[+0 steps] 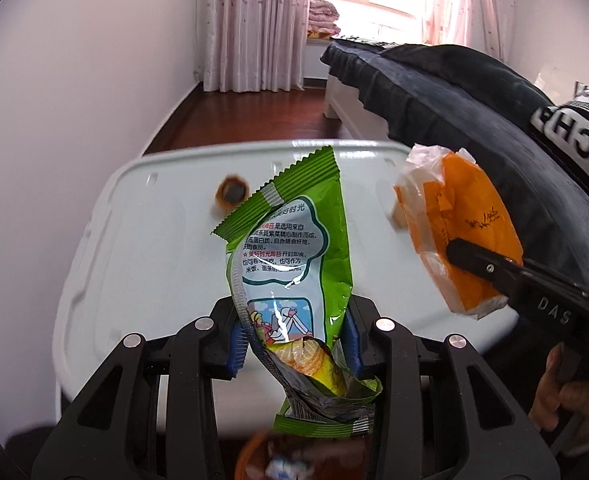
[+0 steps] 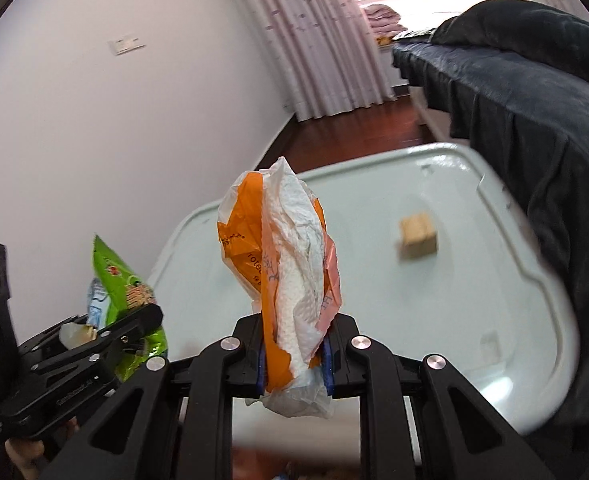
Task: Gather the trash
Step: 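Carry the green and orange bags over the bucket and open both tools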
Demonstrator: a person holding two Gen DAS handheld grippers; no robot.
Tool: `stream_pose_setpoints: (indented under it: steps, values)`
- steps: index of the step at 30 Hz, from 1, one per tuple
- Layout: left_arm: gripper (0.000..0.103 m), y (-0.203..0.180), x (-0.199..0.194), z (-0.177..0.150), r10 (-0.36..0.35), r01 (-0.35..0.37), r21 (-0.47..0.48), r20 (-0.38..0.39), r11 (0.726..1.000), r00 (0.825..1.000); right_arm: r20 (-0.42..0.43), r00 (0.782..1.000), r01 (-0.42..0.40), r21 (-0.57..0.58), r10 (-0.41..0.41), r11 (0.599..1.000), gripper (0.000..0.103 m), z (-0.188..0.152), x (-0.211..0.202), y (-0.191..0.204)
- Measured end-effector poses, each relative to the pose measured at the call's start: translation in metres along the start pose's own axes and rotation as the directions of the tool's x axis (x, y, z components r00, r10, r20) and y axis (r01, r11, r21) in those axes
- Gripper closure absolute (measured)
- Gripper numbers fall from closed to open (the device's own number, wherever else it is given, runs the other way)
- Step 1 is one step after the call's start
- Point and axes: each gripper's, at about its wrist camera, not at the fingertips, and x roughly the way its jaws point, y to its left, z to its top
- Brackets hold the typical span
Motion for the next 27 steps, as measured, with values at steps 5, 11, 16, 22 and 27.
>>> stream_pose_setpoints:
  steps: [5,11,16,22,27]
  values:
    - [0.067,0.002,-0.038,-0.049,-0.032,0.032,0.009,-0.012,0.999,0.999,-0.022,0.999,-0.026,-0.032,0.026,0.999,0.083,-0.037,-0.039,0.022]
    - [0.067,0.002,-0.042,-0.104,-0.062,0.061,-0.016,-0.11,0.998,0.992,-0.035,0.999,0.016,-0.023,-0.017,1.0,0.083,-0.092,-0.069,0.041]
    - [0.067,0.005,-0.025,-0.127,-0.063,0.053,-0.053,-0.202,0.997,0.977,-0.114,0.992,0.04,-0.048,-0.045,0.998,0.082,-0.125,-0.065,0.046]
    - [0.066,0.0,-0.021,-0.129,-0.055,0.048,-0.04,-0.223,0.998,0.973,-0.177,0.982,0.051,-0.052,-0.06,0.997,0.082,-0.13,-0.055,0.042]
    - [0.066,0.001,-0.015,-0.136,-0.06,0.051,-0.043,-0.256,0.998,0.965,-0.23,0.971,0.053,-0.032,-0.059,0.998,0.082,-0.141,-0.045,0.036]
